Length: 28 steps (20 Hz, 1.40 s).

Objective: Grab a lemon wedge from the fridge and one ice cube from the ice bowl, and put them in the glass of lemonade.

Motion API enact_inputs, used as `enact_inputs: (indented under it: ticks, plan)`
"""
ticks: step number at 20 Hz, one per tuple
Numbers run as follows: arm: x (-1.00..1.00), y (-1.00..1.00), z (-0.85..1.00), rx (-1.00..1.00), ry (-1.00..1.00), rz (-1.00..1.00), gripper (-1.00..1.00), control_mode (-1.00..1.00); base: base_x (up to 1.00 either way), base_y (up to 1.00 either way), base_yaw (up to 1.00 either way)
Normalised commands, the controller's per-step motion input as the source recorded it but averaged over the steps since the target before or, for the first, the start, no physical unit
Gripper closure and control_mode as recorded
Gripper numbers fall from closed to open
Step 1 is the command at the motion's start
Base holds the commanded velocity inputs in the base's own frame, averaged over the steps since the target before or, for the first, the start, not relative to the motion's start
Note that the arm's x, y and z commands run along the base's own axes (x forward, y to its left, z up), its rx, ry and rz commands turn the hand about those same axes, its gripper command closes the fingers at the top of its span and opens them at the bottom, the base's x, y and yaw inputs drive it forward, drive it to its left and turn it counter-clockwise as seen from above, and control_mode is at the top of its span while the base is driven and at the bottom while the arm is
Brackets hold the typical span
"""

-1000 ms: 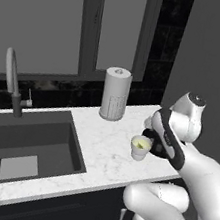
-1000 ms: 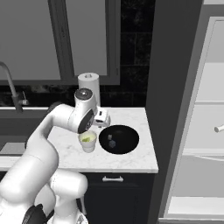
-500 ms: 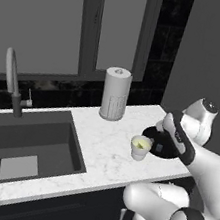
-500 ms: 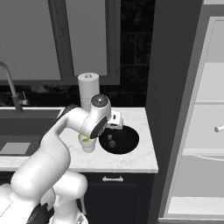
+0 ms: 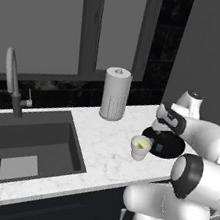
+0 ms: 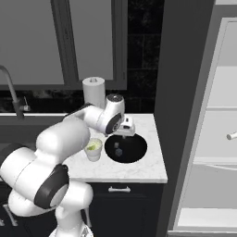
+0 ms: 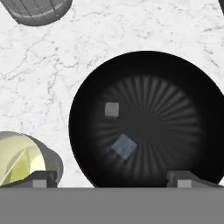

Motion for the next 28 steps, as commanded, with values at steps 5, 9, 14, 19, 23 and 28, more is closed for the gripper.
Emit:
enact_inputs:
  ticks: [5,9,14,19,23,28]
  plan:
    - [0.09,0.09,-0.43,0.00,0.08,0.00,-1.00,-1.00,0.00,0.00,0.00]
    - [0.13,0.00,-0.55,0.00,0.00,0.00,-1.00,-1.00,0.00,0.00,0.00]
    - [0.00,-0.03,-0.38,0.00,0.00,0.00,-1.00,-1.00,0.00,0.00,0.00]
    - [-0.09,-0.08,-0.21,0.00,0.00,0.00,-1.00,-1.00,0.00,0.00,0.00]
    - [-0.01,-0.08,-0.18,-0.03,0.00,0.00,-1.00,-1.00,0.00,0.00,0.00]
    - [0.00,-0.06,-0.32,-0.01,0.00,0.00,-1.00,-1.00,0.00,0.00,0.00]
